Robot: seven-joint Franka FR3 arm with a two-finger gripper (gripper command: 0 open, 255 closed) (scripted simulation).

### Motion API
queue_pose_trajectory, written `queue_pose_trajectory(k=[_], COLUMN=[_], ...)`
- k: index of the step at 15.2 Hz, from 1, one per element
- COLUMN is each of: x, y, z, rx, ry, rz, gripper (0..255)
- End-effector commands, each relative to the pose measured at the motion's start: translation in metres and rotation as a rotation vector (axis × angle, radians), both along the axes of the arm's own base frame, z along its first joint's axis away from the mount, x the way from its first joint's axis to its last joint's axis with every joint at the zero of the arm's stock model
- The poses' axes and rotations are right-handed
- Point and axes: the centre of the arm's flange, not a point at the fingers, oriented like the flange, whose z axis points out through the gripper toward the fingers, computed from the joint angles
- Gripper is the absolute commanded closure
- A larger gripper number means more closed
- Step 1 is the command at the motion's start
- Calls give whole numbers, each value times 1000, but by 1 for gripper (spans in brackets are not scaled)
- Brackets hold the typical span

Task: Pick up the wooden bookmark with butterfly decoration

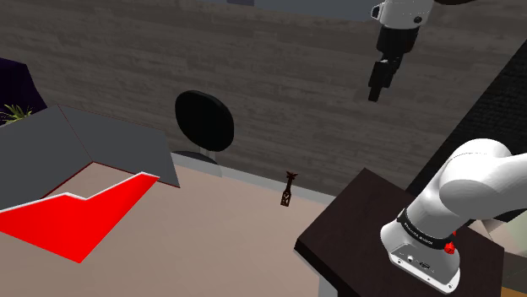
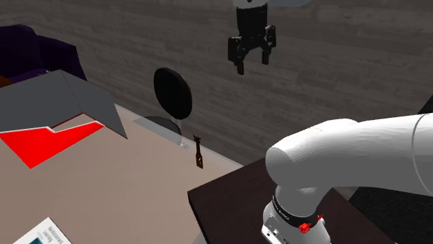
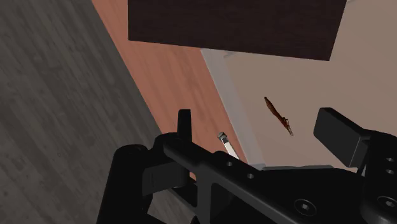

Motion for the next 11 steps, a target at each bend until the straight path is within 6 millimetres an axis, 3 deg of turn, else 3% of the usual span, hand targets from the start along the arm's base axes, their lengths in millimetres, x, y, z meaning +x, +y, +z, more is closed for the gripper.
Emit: queue_pose_trajectory(k=[1, 11], x=[0, 24], y=[0, 77], z=[0, -108], rx=[0, -59], ry=[0, -61], rz=[0, -230], gripper=[0, 0])
